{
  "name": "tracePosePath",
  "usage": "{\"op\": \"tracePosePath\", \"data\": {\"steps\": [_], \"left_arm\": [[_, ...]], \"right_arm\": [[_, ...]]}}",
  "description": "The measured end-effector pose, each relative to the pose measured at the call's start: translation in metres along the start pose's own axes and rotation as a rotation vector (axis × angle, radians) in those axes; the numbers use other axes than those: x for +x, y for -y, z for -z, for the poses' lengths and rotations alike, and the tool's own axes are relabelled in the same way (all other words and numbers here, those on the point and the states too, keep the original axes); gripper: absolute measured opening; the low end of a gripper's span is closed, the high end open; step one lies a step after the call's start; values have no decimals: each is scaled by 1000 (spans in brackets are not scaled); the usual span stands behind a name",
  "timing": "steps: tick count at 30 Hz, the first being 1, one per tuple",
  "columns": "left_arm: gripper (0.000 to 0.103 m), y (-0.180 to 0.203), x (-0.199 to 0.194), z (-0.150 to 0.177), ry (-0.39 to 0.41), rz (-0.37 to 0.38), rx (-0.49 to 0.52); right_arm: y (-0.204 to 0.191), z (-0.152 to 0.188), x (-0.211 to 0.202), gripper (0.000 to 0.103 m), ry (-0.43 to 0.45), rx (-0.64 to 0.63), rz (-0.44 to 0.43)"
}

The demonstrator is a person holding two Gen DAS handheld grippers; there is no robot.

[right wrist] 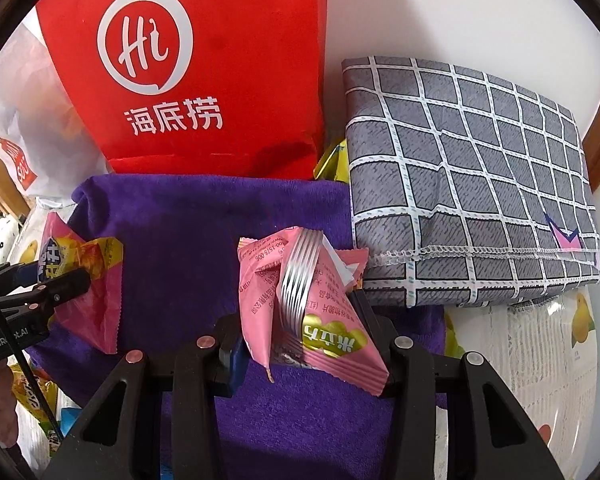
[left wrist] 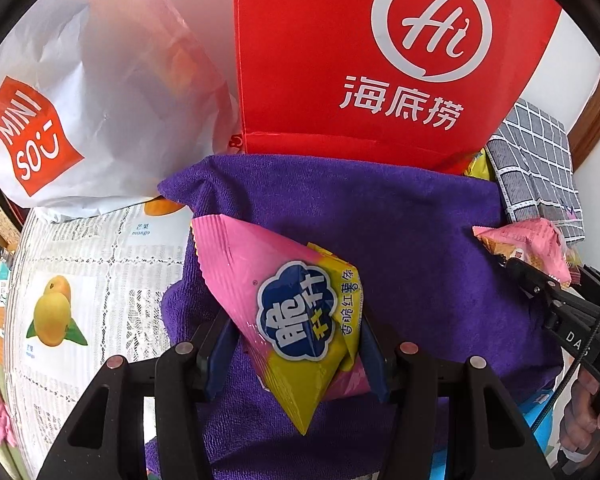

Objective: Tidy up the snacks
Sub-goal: 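Lower both held snacks over the purple towel, then open both tools to drop the snacks onto the purple towel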

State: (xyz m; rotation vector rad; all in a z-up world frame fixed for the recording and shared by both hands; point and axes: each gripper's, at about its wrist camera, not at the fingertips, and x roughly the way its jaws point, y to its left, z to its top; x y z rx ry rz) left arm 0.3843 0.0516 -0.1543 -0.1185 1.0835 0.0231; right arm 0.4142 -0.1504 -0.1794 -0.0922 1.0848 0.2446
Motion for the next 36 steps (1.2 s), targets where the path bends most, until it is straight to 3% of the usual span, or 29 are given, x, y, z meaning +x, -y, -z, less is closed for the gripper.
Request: {"op": "tracePosePath", "data": {"steps": [21, 27, 30, 36], "left_arm": [[55, 2, -1, 1, -16, 7, 13], [61, 3, -4, 0, -16, 23, 17], [77, 3, -15, -2, 23, 30, 3], [79, 4, -41, -3, 69, 61, 9]], "right_arm": [[-6, 2, 5, 48, -7, -34, 7], [-6, -1, -5, 57, 26, -36, 4], [-3, -3, -20, 64, 63, -25, -4], [-12, -6, -48, 69, 130, -16, -25]]}}
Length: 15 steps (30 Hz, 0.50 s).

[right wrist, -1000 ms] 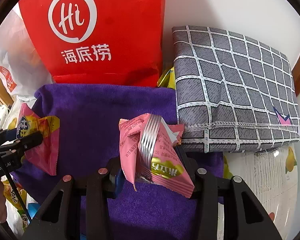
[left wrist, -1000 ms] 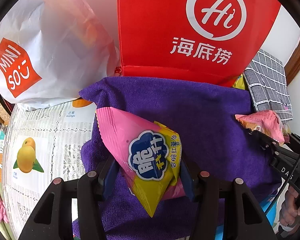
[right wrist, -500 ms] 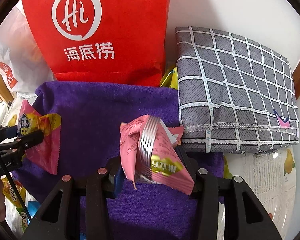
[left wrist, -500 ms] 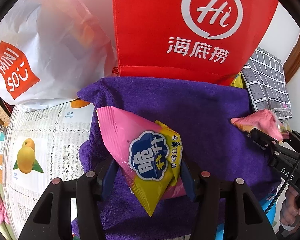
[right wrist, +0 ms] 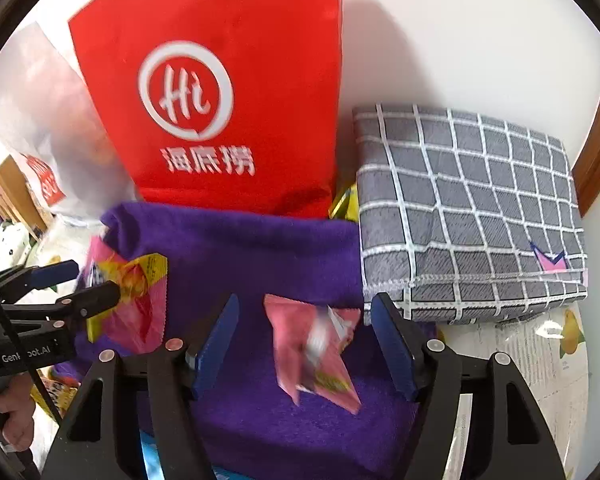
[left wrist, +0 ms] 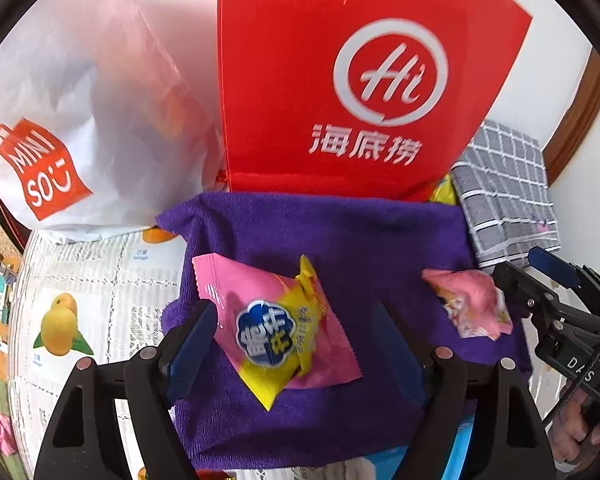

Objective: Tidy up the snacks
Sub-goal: 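Open both tools to drop the snacks onto the purple towel, then withdraw both tools from the towel back toward the snack pile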

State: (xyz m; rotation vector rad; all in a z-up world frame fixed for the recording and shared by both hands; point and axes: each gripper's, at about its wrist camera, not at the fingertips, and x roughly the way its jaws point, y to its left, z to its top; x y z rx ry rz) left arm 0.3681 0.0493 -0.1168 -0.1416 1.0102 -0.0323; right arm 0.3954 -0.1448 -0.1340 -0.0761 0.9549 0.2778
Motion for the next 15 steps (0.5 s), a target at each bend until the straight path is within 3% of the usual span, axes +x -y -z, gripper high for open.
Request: {"op": "tracePosePath", "data": {"steps": [7, 15], "left_arm": [[79, 1, -32, -1, 68, 16, 5], [79, 8, -70, 20, 112, 37, 43]], "right_arm": [[-18, 7, -30, 70, 34, -4, -18], [-33, 30, -67, 70, 67, -37, 29]]}}
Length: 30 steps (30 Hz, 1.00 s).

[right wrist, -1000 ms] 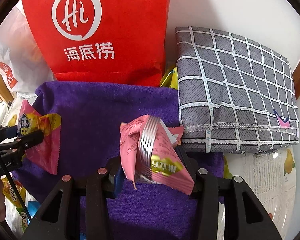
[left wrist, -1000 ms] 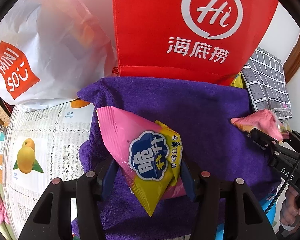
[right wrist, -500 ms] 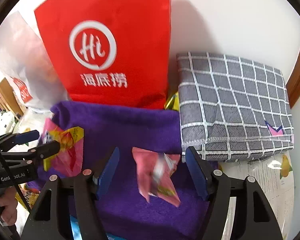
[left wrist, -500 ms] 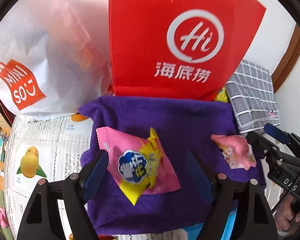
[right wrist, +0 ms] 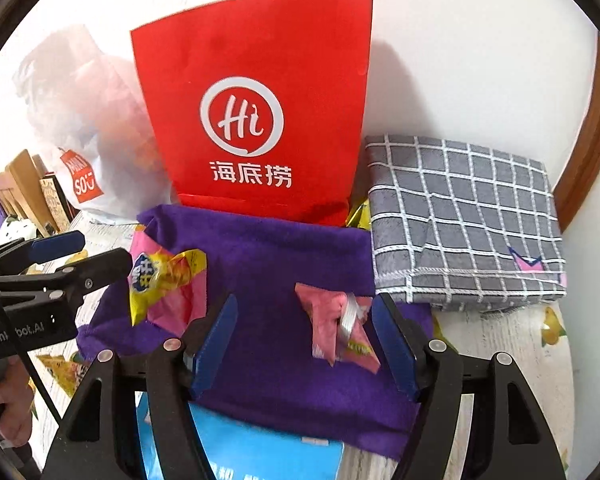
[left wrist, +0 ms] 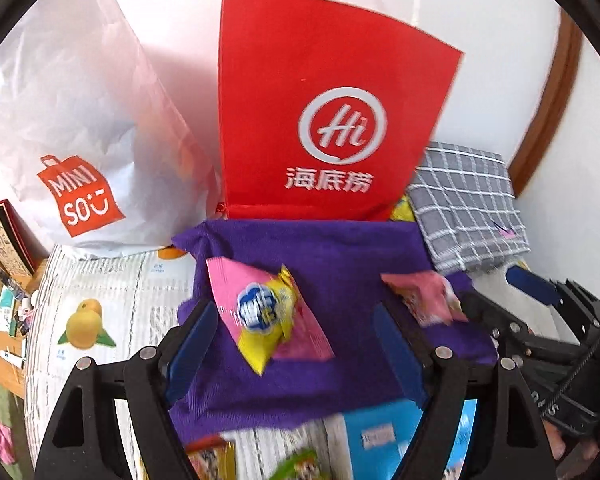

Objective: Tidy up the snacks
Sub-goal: 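Withdraw both tools from the towel back toward the snack pile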

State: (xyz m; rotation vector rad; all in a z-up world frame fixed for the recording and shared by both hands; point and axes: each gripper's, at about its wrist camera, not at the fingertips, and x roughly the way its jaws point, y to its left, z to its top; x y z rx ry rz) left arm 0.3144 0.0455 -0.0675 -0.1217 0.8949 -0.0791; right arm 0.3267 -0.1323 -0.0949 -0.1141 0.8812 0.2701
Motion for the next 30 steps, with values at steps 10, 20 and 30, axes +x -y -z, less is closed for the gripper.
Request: {"op": "tracePosePath", "data": {"steps": [10, 20, 30], "left_arm": [[79, 1, -72, 42, 57, 9, 10], [79, 5, -117, 86, 59, 59, -15], [79, -4, -119, 125, 38, 43, -61]], "right_arm": [[6, 30, -63, 70, 88, 75, -29], [4, 73, -109, 70, 83, 69, -71], [12, 136, -97, 71, 10, 66, -109]]}}
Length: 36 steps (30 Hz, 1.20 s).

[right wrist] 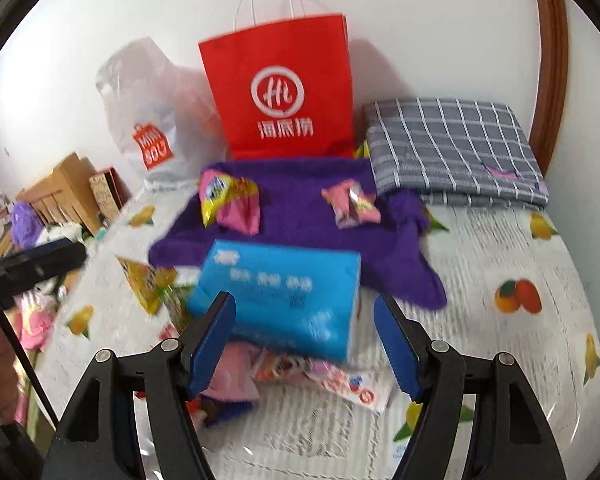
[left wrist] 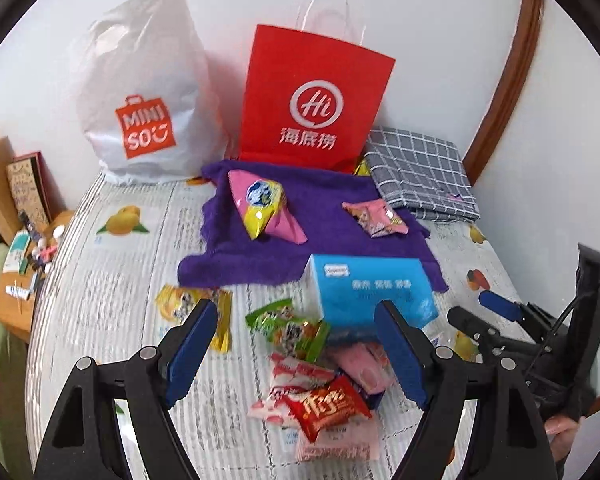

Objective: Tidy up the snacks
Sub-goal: 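Withdraw both tools from the towel back toward the snack pile, then grasp the pink Lotso stick snack with right tool while left tool approaches yellow chip bag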

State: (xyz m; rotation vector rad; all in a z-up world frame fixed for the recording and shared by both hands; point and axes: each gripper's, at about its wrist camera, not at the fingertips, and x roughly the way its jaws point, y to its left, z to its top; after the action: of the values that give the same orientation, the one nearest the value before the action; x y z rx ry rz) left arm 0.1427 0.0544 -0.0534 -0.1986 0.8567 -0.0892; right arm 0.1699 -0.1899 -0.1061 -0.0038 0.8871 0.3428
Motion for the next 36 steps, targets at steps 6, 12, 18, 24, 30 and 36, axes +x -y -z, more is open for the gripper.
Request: {"op": "tracePosePath", "data": {"steps": [6, 12, 18, 24, 30, 36], "left_arm": [[79, -11, 2, 15, -1, -15, -25], [79, -20, 3, 20, 3, -22, -37], [79, -22, 5, 21, 3, -23, -30], [79, -22, 8, 21, -3, -24, -28], [79, -21, 11, 24, -11, -9, -26], [79, -25, 15, 27, -21, -5, -43]], "right_arm": [[-2, 28, 21, 71, -35, -53, 3], [-8, 42, 43, 71, -67, -85, -17], [-1, 47, 65, 71, -106, -68, -27], [1, 48, 78, 71, -129, -78, -92], [-10, 61, 81, 70, -202, -197, -109], [-21, 76, 68, 49, -204, -248, -114]]}}
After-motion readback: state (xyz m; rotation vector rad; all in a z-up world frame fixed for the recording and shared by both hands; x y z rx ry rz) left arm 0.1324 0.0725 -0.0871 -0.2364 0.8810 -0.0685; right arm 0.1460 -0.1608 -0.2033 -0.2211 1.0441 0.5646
